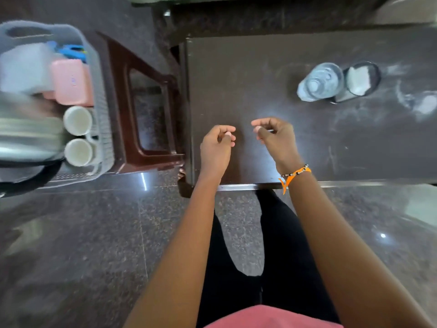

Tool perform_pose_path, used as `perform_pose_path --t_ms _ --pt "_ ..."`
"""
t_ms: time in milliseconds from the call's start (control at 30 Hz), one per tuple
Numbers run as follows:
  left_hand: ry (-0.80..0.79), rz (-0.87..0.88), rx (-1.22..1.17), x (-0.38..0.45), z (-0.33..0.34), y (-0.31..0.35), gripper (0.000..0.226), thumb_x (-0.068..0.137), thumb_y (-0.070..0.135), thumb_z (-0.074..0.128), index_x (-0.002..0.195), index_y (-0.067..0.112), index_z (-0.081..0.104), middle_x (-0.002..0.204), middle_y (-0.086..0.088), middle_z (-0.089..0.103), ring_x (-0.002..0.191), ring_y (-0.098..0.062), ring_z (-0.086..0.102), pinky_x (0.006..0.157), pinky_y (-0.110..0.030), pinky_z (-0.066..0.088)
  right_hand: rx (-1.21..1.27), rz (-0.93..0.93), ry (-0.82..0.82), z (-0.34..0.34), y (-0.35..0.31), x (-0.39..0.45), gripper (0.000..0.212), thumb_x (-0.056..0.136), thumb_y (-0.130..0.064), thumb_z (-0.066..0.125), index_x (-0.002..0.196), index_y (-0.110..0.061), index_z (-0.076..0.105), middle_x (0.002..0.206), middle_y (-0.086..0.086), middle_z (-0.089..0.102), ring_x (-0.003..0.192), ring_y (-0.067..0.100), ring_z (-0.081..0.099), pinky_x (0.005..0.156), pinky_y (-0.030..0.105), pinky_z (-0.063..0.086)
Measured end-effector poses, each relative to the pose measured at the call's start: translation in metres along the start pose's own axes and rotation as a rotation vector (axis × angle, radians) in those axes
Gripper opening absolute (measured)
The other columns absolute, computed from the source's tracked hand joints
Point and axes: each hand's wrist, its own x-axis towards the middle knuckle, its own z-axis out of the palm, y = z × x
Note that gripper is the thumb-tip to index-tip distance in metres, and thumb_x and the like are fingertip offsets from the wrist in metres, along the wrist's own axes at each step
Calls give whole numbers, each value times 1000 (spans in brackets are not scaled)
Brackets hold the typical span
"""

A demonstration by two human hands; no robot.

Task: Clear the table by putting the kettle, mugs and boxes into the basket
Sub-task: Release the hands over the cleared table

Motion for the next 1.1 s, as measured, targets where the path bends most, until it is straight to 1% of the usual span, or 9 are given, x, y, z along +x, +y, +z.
perform_pose_path --t_ms 233,333,433,500,633,700,800,1000,1100 --pt "-162 -35 83 -8 103 22 24 93 8 43 100 15 64 76 8 60 68 -7 58 90 -33 50 121 106 120 -116 44 21 20 87 2 50 101 0 65 68 -2 56 60 9 50 56 8 41" --pt "-191 -60 113 -1 142 35 26 94 9 42 109 13 62 87 3 62 74 -9 59 95 -35 49 172 148 151 -158 55 43 24 89 3 47 110 5 60 69 0 53 60 10 50 55 11 41" --pt "-219 -101 127 13 172 48 34 94 13 44 127 14 52 114 -4 62 88 -12 59 98 -31 46 210 188 209 -187 61 72 32 90 4 46 121 3 51 79 1 50 60 8 50 59 16 41" --pt "-253 -137 127 23 191 56 45 96 14 43 140 13 38 133 -5 53 101 -13 57 101 -29 43 226 223 227 -204 63 91 40 89 1 47 130 -1 44 97 5 48 65 9 50 63 19 42" --pt "-286 -202 154 44 208 64 61 97 14 43 149 16 13 155 -2 27 138 -20 35 116 -42 28 194 251 161 -220 64 118 57 90 -8 52 142 -7 29 117 1 38 101 19 46 89 32 41" --pt "-283 -214 149 50 213 66 62 97 13 42 150 19 10 157 1 23 141 -18 30 118 -44 25 160 228 105 -225 64 125 50 90 -6 51 138 -8 37 117 0 41 103 19 45 93 34 41" --pt "-315 -187 162 52 217 69 60 97 12 41 149 25 15 156 5 24 142 -16 28 118 -46 23 171 182 40 -230 62 127 42 89 -1 49 130 -8 48 112 0 50 98 17 45 87 28 38" --pt "-274 -212 169 34 208 75 55 98 17 39 149 18 18 153 2 33 138 -19 35 117 -43 27 139 195 35 -237 52 112 51 93 -9 48 141 -11 33 141 6 42 124 23 48 94 32 41" --pt "-266 -150 177 12 196 87 49 98 17 40 145 19 29 148 0 41 133 -17 41 111 -32 32 102 167 74 -237 36 97 43 93 -11 49 135 -7 40 131 8 47 112 23 51 87 31 44"
